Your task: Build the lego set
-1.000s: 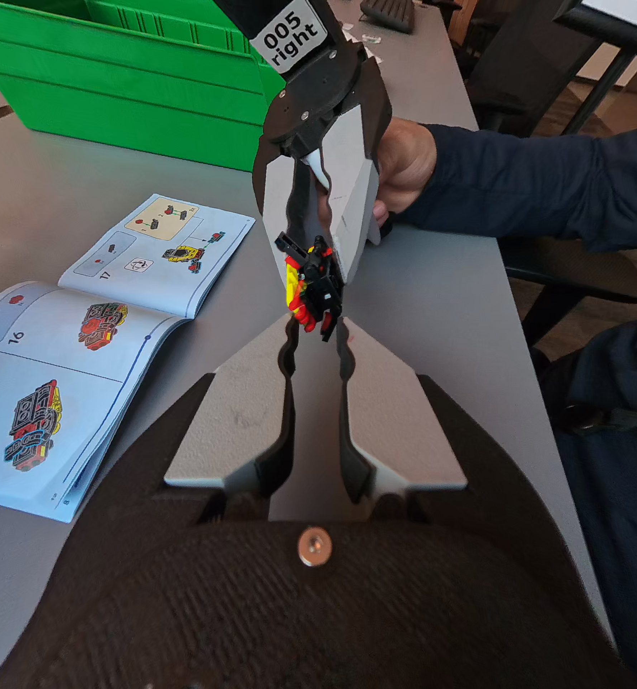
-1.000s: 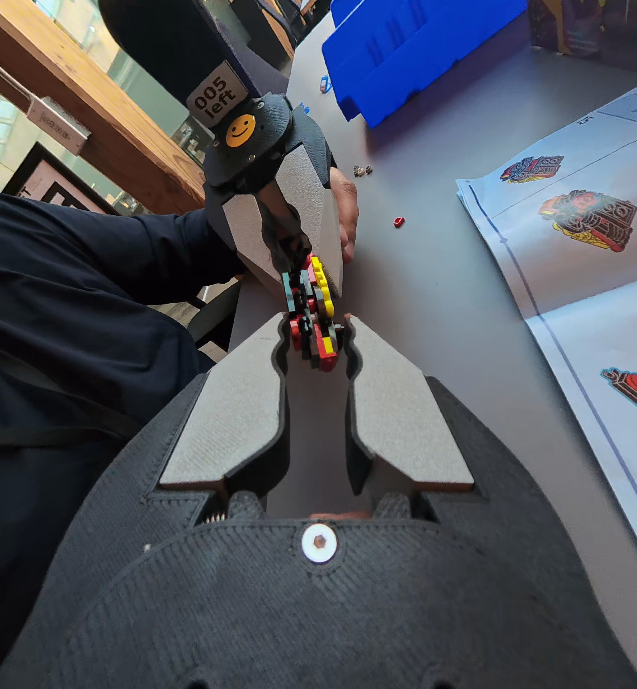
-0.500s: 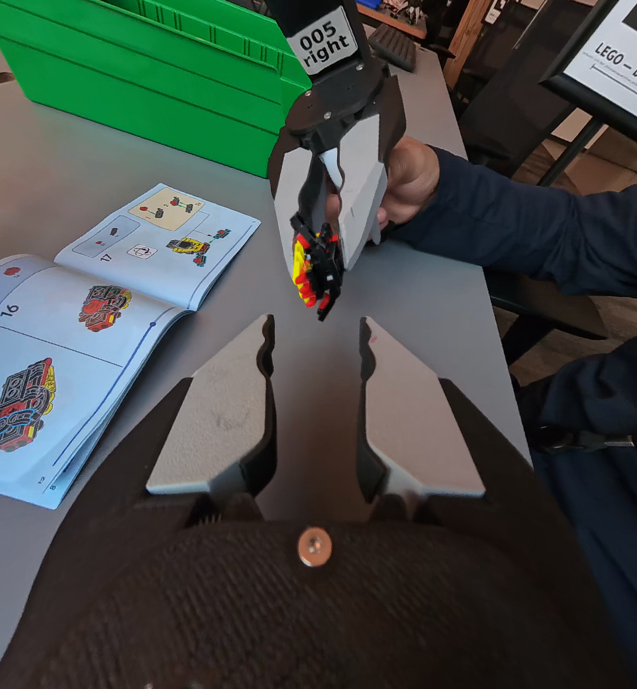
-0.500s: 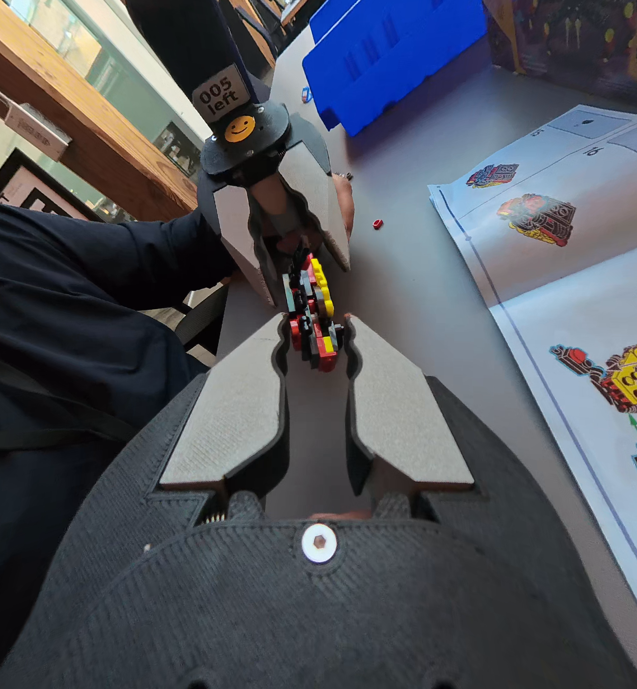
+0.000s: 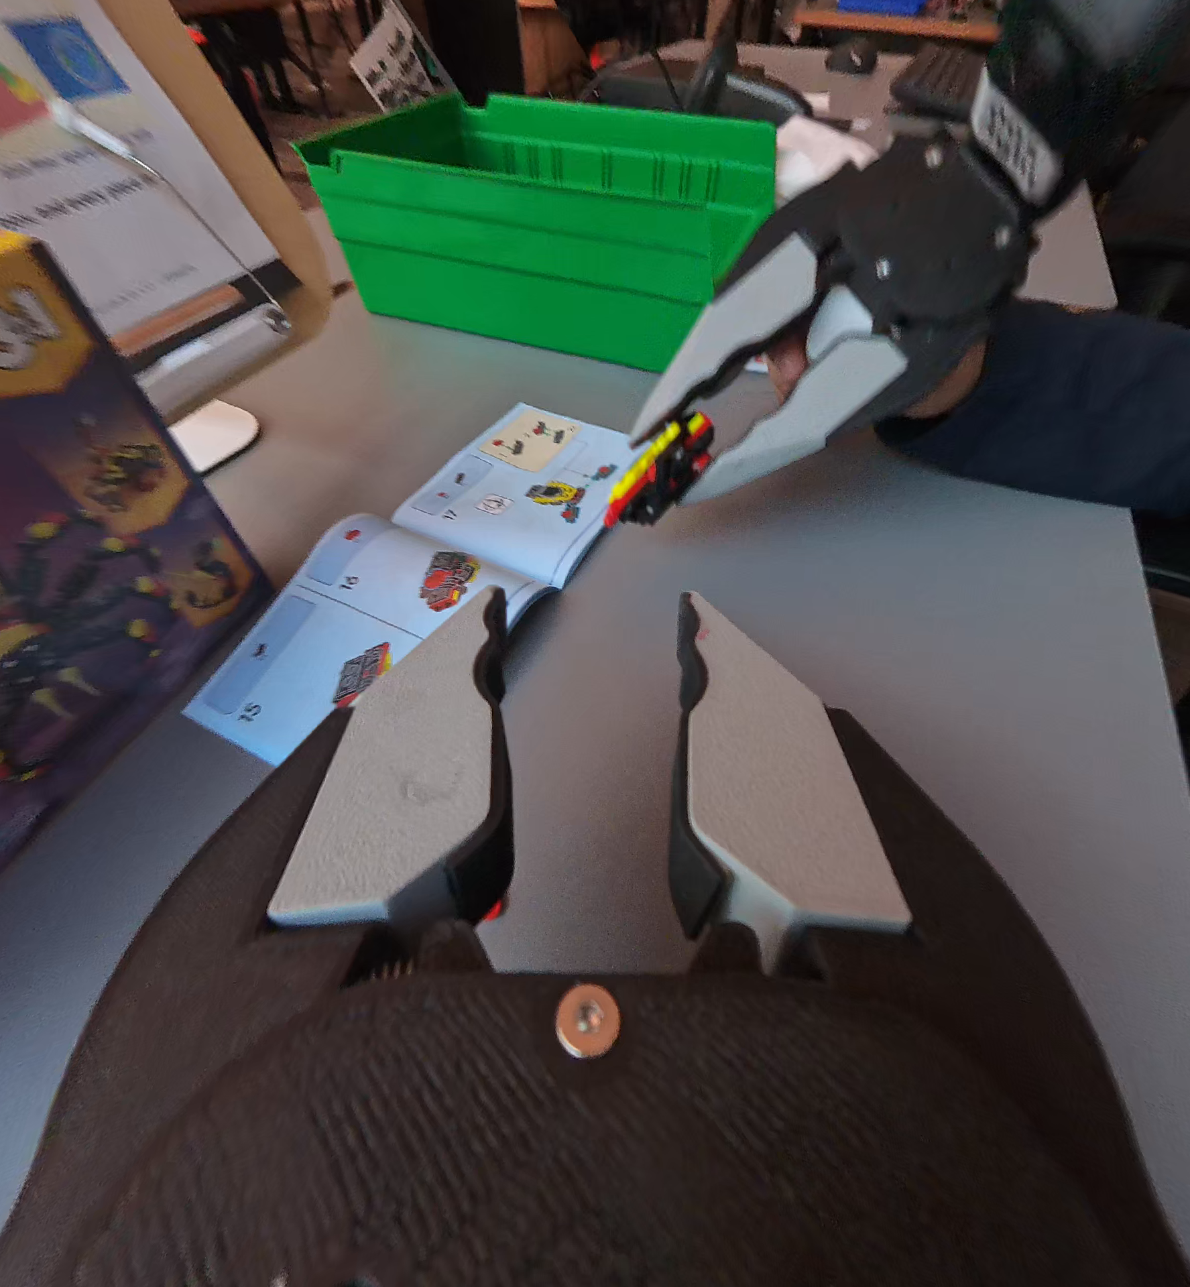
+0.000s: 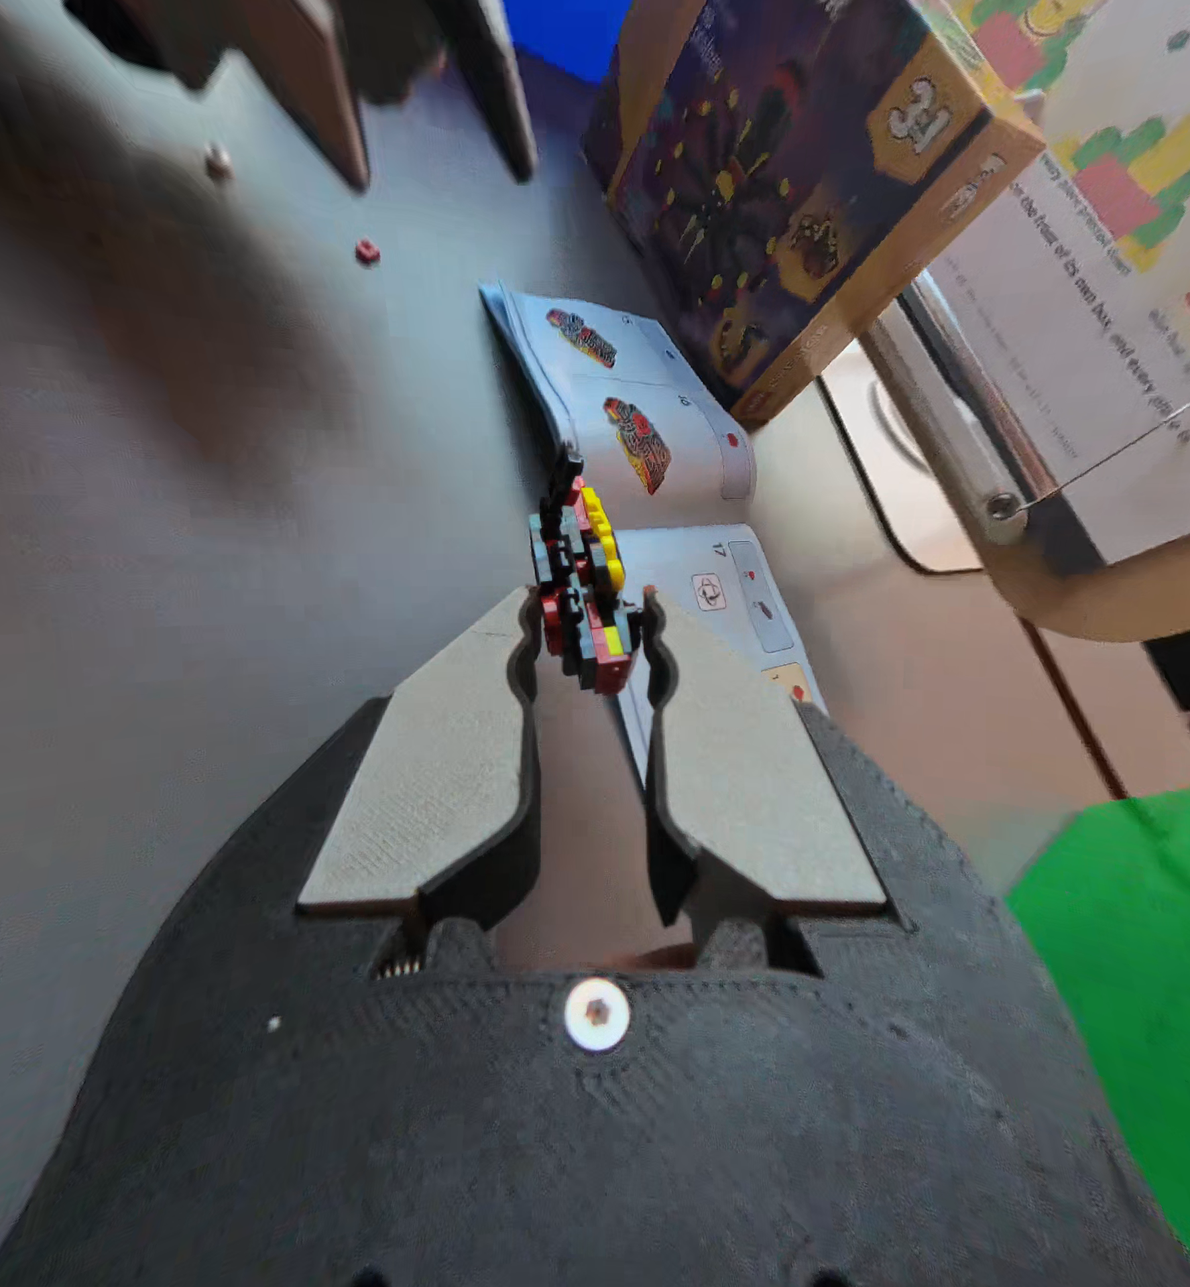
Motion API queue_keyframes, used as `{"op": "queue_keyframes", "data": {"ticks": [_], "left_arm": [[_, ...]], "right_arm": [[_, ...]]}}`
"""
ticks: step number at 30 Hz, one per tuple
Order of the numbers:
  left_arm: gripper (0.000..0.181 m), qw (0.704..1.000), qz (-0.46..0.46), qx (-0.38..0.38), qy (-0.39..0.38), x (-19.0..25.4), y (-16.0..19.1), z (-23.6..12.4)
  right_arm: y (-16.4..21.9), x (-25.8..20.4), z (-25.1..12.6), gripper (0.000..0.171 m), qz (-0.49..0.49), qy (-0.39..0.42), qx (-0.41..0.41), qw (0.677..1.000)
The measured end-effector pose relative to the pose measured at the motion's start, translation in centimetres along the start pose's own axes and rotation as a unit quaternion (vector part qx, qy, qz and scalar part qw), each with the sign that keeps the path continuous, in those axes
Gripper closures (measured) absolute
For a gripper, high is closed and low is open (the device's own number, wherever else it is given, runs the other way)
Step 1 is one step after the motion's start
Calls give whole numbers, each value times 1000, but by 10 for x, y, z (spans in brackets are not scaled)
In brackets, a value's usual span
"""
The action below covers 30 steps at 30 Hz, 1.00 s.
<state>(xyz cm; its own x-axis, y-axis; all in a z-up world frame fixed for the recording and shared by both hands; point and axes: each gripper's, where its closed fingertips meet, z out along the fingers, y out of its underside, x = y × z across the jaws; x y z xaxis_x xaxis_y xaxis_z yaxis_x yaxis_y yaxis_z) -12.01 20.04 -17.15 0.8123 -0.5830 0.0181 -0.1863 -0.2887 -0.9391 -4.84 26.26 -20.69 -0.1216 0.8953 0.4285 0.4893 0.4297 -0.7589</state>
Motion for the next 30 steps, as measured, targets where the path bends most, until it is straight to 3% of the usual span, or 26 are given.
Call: {"op": "queue_keyframes", "data": {"ticks": [1, 3, 5, 9, 12, 15, 18, 21, 30], "left_arm": [[132, 1000, -1, 8, -2, 0, -5, -8], [132, 999, 13, 32, -15, 0, -19, -31], [144, 996, 55, 49, -51, -8, -32, -67], [155, 971, 88, 48, -218, -78, -50, -175], [151, 948, 28, -26, -316, -152, -20, -251], [142, 922, -62, -131, -359, -209, 42, -296], [143, 920, -110, -204, -317, -221, 89, -296], [146, 909, -94, -279, -294, -225, 121, -289], [157, 898, -75, -389, -192, -219, 146, -265]], "right_arm": [[3, -2, 2, 146, -40, 18, -12, 999], [7, -5, 7, 145, -101, 48, -32, 993], [10, -9, 11, 145, -125, 57, -46, 989], [15, -11, 16, 145, -140, 60, -58, 987], [16, -11, 19, 146, -149, 63, -60, 985], [15, -7, 20, 145, -164, 81, -64, 981], [15, -7, 22, 144, -185, 94, -69, 976], [19, -7, 23, 143, -215, 106, -85, 967], [17, -9, 19, 136, -221, 107, -79, 966]]}}
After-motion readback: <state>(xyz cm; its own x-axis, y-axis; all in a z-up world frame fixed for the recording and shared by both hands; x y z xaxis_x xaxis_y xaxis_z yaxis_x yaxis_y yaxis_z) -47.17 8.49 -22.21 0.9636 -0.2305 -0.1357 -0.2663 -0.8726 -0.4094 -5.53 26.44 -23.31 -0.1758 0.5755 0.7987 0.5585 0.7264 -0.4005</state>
